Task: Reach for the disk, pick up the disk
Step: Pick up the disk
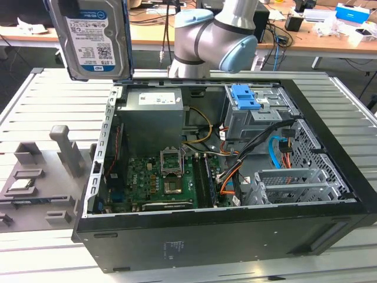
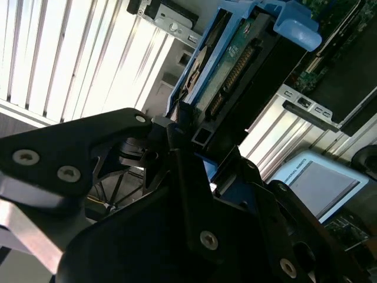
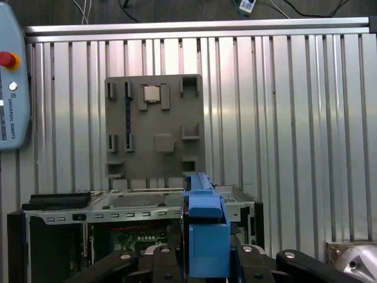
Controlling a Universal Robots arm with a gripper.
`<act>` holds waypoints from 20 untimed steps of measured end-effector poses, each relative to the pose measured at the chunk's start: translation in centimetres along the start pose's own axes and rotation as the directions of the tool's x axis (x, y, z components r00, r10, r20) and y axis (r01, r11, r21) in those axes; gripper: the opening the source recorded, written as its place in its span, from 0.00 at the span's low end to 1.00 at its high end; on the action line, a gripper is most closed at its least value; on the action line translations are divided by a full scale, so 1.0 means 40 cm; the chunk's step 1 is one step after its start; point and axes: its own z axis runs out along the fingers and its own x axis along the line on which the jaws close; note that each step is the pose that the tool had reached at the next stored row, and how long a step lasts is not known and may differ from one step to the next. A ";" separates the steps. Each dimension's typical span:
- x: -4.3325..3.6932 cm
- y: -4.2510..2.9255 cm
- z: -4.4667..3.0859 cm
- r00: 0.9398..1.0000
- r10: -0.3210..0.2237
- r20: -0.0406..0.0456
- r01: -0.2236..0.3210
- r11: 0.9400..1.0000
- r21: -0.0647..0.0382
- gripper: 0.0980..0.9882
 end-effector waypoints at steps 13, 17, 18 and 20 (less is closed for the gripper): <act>-0.005 -0.155 -0.007 1.000 0.000 0.000 0.000 1.000 -0.001 0.30; -0.006 -0.192 -0.008 1.000 0.000 0.000 0.000 1.000 -0.001 0.30; -0.007 -0.199 -0.008 1.000 0.000 0.000 0.000 1.000 -0.001 0.30; -0.007 -0.219 -0.009 1.000 0.000 0.000 0.000 1.000 -0.002 0.30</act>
